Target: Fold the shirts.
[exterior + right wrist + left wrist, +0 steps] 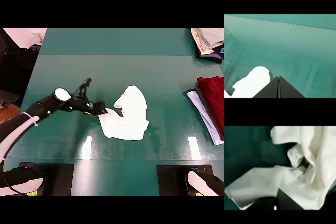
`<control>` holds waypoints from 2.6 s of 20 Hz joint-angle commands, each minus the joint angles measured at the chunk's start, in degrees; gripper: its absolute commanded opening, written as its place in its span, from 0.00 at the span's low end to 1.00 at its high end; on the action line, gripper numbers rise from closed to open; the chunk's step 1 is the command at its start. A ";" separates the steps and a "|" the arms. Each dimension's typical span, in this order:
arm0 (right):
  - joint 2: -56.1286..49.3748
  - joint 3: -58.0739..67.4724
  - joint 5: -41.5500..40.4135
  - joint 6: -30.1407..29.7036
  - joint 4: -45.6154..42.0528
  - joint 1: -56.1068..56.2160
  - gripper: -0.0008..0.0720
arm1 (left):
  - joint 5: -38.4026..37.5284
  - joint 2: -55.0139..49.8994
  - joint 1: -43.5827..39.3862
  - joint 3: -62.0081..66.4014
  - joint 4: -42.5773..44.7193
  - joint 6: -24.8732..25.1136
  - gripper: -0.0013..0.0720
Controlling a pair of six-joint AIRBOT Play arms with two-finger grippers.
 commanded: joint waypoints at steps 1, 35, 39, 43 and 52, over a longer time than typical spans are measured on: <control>0.00 -2.97 0.42 0.00 0.04 0.07 0.04 | -5.16 5.25 6.08 4.85 5.22 -0.17 0.05; -4.59 5.09 -4.70 -0.55 -1.18 10.12 0.04 | -22.12 23.02 15.52 47.80 22.49 -0.63 0.05; 4.37 12.79 1.51 -0.22 -2.10 8.61 0.04 | -29.33 23.06 15.52 62.64 22.49 -3.58 0.05; 10.71 12.02 5.88 4.92 -2.10 8.61 0.04 | -35.10 23.67 15.52 66.38 20.50 -6.36 0.05; 7.93 -15.32 10.10 14.80 -1.95 8.68 0.04 | -36.63 21.49 15.52 29.66 24.44 -3.78 0.05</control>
